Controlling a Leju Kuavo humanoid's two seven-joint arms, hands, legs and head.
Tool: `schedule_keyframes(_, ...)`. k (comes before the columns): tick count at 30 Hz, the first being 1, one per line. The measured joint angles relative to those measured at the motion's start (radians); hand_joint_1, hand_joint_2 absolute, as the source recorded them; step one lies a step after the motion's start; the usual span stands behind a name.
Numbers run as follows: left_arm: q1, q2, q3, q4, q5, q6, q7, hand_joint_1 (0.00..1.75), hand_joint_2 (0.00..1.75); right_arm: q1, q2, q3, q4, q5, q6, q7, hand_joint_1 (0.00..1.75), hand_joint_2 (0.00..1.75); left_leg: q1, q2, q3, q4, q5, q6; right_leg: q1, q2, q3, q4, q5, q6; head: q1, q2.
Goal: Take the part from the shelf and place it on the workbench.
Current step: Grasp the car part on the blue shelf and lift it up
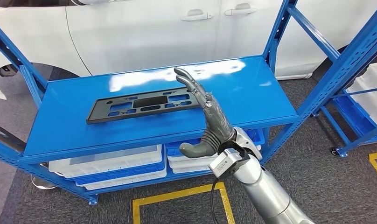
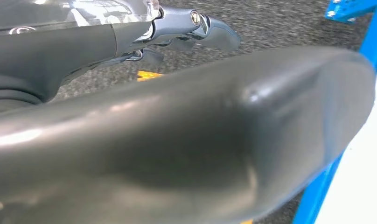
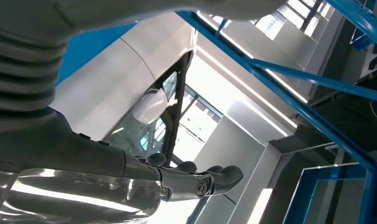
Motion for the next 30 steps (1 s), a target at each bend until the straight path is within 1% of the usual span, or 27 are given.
schedule_keyframes(1, -0.001, 0.0, 0.0, 0.0, 0.0, -0.001, -0.001, 0.0, 0.0, 0.0, 0.0, 0.0, 0.0, 0.0, -0.001, 0.0, 0.0, 0.0, -0.001, -0.001, 0.02, -0.044, 0.013, 0.006, 0.001, 0.001, 0.003, 0.001, -0.004, 0.005, 0.001, 0.0)
schedule_keyframes(2, -0.002, 0.001, 0.0, 0.0, 0.0, -0.001, -0.001, 0.0, 0.0, 0.0, 0.001, 0.0, 0.0, 0.0, -0.002, 0.0, 0.0, 0.0, -0.002, -0.003, 0.028, -0.065, 0.013, 0.013, 0.003, 0.001, 0.004, 0.002, -0.005, 0.011, 0.001, 0.0)
schedule_keyframes(5, -0.002, 0.002, 0.0, 0.0, 0.001, -0.002, -0.001, 0.0, 0.0, 0.0, 0.001, 0.0, 0.002, 0.001, -0.003, -0.002, 0.0, 0.0, -0.001, -0.004, 0.037, -0.074, 0.009, 0.034, 0.003, 0.0, 0.003, 0.014, -0.008, 0.026, 0.003, 0.0)
schedule_keyframes(6, -0.003, 0.002, 0.0, 0.0, 0.002, -0.002, -0.001, 0.0, 0.0, -0.001, 0.001, -0.001, 0.002, 0.001, -0.004, -0.003, 0.0, 0.0, 0.0, -0.004, 0.042, -0.076, 0.007, 0.04, 0.002, -0.002, -0.007, 0.037, -0.02, 0.031, 0.005, 0.0)
schedule_keyframes(7, -0.003, 0.002, 0.001, 0.0, 0.003, -0.002, -0.002, 0.0, 0.0, -0.002, 0.001, -0.001, 0.003, 0.001, -0.004, -0.005, 0.0, 0.0, 0.002, -0.004, 0.047, -0.077, 0.006, 0.045, 0.0, -0.004, -0.028, 0.079, -0.04, 0.035, 0.006, 0.0)
schedule_keyframes(8, -0.003, 0.002, 0.001, 0.0, 0.004, 0.0, -0.002, 0.0, 0.0, -0.001, 0.001, -0.001, 0.005, 0.001, -0.004, -0.007, 0.0, 0.0, 0.001, -0.004, 0.05, -0.077, 0.003, 0.049, -0.001, -0.006, -0.06, 0.141, -0.066, 0.039, 0.008, 0.0)
schedule_keyframes(9, -0.003, 0.002, 0.002, 0.0, 0.005, 0.001, -0.002, 0.0, 0.0, 0.0, 0.001, -0.001, 0.007, 0.001, -0.005, -0.008, 0.0, 0.0, 0.0, -0.003, 0.052, -0.077, 0.0, 0.051, -0.003, -0.007, -0.101, 0.21, -0.092, 0.042, 0.01, 0.0)
schedule_keyframes(10, -0.003, 0.003, 0.003, 0.0, 0.006, 0.003, -0.002, 0.0, 0.0, 0.003, 0.001, -0.001, 0.011, 0.001, -0.005, -0.009, 0.0, 0.0, 0.0, -0.003, 0.055, -0.077, -0.003, 0.052, -0.004, -0.008, -0.139, 0.269, -0.109, 0.044, 0.01, 0.0)
schedule_keyframes(11, -0.002, 0.003, 0.004, 0.0, 0.007, 0.004, -0.002, 0.0, 0.0, 0.005, 0.001, -0.001, 0.014, 0.001, -0.005, -0.009, 0.0, 0.0, -0.001, -0.003, 0.059, -0.077, -0.008, 0.053, -0.004, -0.008, -0.164, 0.299, -0.11, 0.044, 0.01, 0.0)
schedule_keyframes(12, -0.002, 0.003, 0.005, 0.0, 0.007, 0.004, -0.002, 0.0, 0.0, 0.007, 0.001, -0.001, 0.017, 0.001, -0.005, -0.009, 0.0, 0.0, -0.001, -0.003, 0.066, -0.077, -0.013, 0.052, -0.004, -0.009, -0.17, 0.289, -0.09, 0.043, 0.011, 0.0)
schedule_keyframes(13, -0.001, 0.003, 0.005, 0.0, 0.007, 0.004, -0.002, 0.0, 0.0, 0.007, 0.001, -0.001, 0.019, 0.001, -0.005, -0.009, 0.0, 0.0, -0.002, -0.004, 0.074, -0.077, -0.019, 0.05, -0.004, -0.009, -0.156, 0.242, -0.052, 0.04, 0.011, 0.0)
schedule_keyframes(14, -0.001, 0.003, 0.006, 0.0, 0.006, 0.004, -0.002, 0.0, 0.0, 0.007, 0.001, -0.001, 0.02, 0.001, -0.005, -0.01, 0.0, 0.0, -0.002, -0.004, 0.083, -0.077, -0.026, 0.048, -0.003, -0.011, -0.128, 0.169, -0.005, 0.035, 0.011, 0.0)
schedule_keyframes(15, -0.001, 0.003, 0.006, 0.0, 0.006, 0.004, -0.002, 0.0, 0.0, 0.007, 0.001, -0.001, 0.021, 0.001, -0.005, -0.01, 0.0, 0.0, -0.003, -0.004, 0.091, -0.076, -0.032, 0.044, 0.001, -0.014, -0.101, 0.101, 0.023, 0.029, 0.011, 0.0)
schedule_keyframes(16, -0.002, 0.002, 0.006, 0.0, 0.006, 0.004, -0.001, 0.0, 0.0, 0.006, 0.001, -0.001, 0.022, 0.001, -0.005, -0.01, 0.0, 0.0, -0.004, -0.004, 0.096, -0.076, -0.039, 0.039, 0.005, -0.017, -0.08, 0.051, 0.036, 0.022, 0.011, 0.0)
schedule_keyframes(17, -0.002, 0.002, 0.006, 0.0, 0.006, 0.004, -0.001, 0.0, 0.0, 0.005, 0.002, -0.001, 0.023, 0.0, -0.005, -0.011, 0.0, 0.0, -0.005, -0.003, 0.1, -0.075, -0.044, 0.033, 0.009, -0.02, -0.069, 0.022, 0.041, 0.016, 0.011, 0.0)
schedule_keyframes(18, -0.003, 0.002, 0.006, 0.0, 0.006, 0.004, -0.001, 0.0, 0.0, 0.005, 0.002, -0.001, 0.024, 0.0, -0.005, -0.011, 0.0, 0.0, -0.006, -0.003, 0.103, -0.074, -0.046, 0.026, 0.011, -0.021, -0.065, 0.014, 0.032, 0.01, 0.011, 0.0)
schedule_keyframes(19, -0.003, 0.003, 0.007, 0.0, 0.006, 0.004, -0.001, 0.0, 0.0, 0.005, 0.002, 0.0, 0.025, 0.0, -0.005, -0.011, 0.0, 0.0, -0.007, -0.001, 0.106, -0.072, -0.047, 0.02, 0.009, -0.019, -0.06, 0.011, 0.033, 0.005, 0.012, 0.0)
schedule_keyframes(20, -0.004, 0.003, 0.007, 0.0, 0.006, 0.004, -0.002, 0.0, 0.0, 0.005, 0.003, -0.001, 0.025, 0.0, -0.005, -0.011, 0.0, 0.0, -0.007, -0.001, 0.108, -0.064, -0.049, 0.016, 0.007, -0.018, -0.052, 0.006, 0.037, 0.0, 0.012, 0.0)
schedule_keyframes(21, -0.005, 0.003, 0.007, 0.0, 0.006, 0.004, -0.002, 0.0, 0.0, 0.004, 0.005, 0.0, 0.026, 0.0, -0.005, -0.011, 0.0, 0.0, -0.006, -0.001, 0.1, -0.041, -0.052, 0.011, 0.005, -0.018, -0.042, 0.002, 0.034, -0.005, 0.01, 0.0)
schedule_keyframes(22, -0.006, 0.003, 0.007, 0.0, 0.004, 0.004, -0.003, 0.0, 0.0, 0.002, 0.007, 0.0, 0.026, 0.001, -0.005, -0.011, 0.0, 0.0, -0.005, -0.002, 0.08, -0.001, -0.063, 0.007, 0.003, -0.018, -0.033, -0.001, 0.03, -0.01, 0.009, 0.0)
schedule_keyframes(23, -0.007, 0.003, 0.007, 0.0, 0.003, 0.003, -0.004, 0.0, 0.0, 0.001, 0.008, 0.0, 0.026, 0.001, -0.005, -0.011, 0.0, 0.0, -0.003, -0.002, 0.046, 0.058, -0.083, 0.002, 0.002, -0.018, -0.025, -0.003, 0.025, -0.015, 0.008, 0.0)
schedule_keyframes(25, -0.004, 0.003, 0.007, 0.0, 0.0, 0.003, -0.004, 0.0, 0.0, 0.002, 0.01, 0.0, 0.027, 0.001, -0.006, -0.012, 0.0, 0.0, -0.002, -0.002, -0.036, 0.18, -0.129, -0.005, 0.004, -0.016, -0.015, -0.004, 0.015, -0.02, 0.006, 0.0)
schedule_keyframes(26, -0.002, 0.003, 0.007, 0.0, -0.001, 0.004, -0.004, 0.0, 0.0, 0.003, 0.01, 0.0, 0.029, 0.0, -0.006, -0.012, 0.0, 0.0, -0.002, -0.002, -0.066, 0.212, -0.139, -0.007, 0.005, -0.014, -0.008, -0.004, 0.009, -0.021, 0.006, 0.0)
schedule_keyframes(27, 0.0, 0.003, 0.007, 0.0, -0.003, 0.005, -0.003, 0.0, 0.0, 0.005, 0.01, 0.0, 0.029, 0.0, -0.006, -0.012, 0.0, 0.0, -0.002, -0.002, -0.079, 0.207, -0.126, -0.007, 0.006, -0.012, 0.0, -0.004, 0.002, -0.021, 0.007, 0.0)
schedule_keyframes(28, 0.001, 0.004, 0.007, 0.0, -0.005, 0.006, -0.002, 0.0, 0.0, 0.006, 0.01, 0.0, 0.03, 0.0, -0.006, -0.012, 0.0, 0.0, -0.002, -0.002, -0.074, 0.168, -0.092, -0.004, 0.007, -0.01, 0.01, -0.003, -0.004, -0.02, 0.006, 0.0)
schedule_keyframes(29, 0.001, 0.004, 0.007, 0.0, -0.006, 0.007, 0.001, 0.0, 0.0, 0.006, 0.01, 0.0, 0.03, 0.0, -0.005, -0.012, 0.0, 0.0, -0.002, -0.002, -0.056, 0.1, -0.04, 0.0, 0.007, -0.008, 0.021, -0.003, -0.012, -0.019, 0.007, 0.0)
schedule_keyframes(30, 0.002, 0.004, 0.007, 0.0, -0.008, 0.008, 0.004, 0.0, 0.0, 0.006, 0.01, 0.0, 0.03, 0.0, -0.004, -0.012, 0.0, 0.0, -0.003, -0.003, -0.035, 0.032, 0.005, 0.005, 0.009, -0.007, 0.031, -0.003, -0.019, -0.016, 0.007, 0.0)
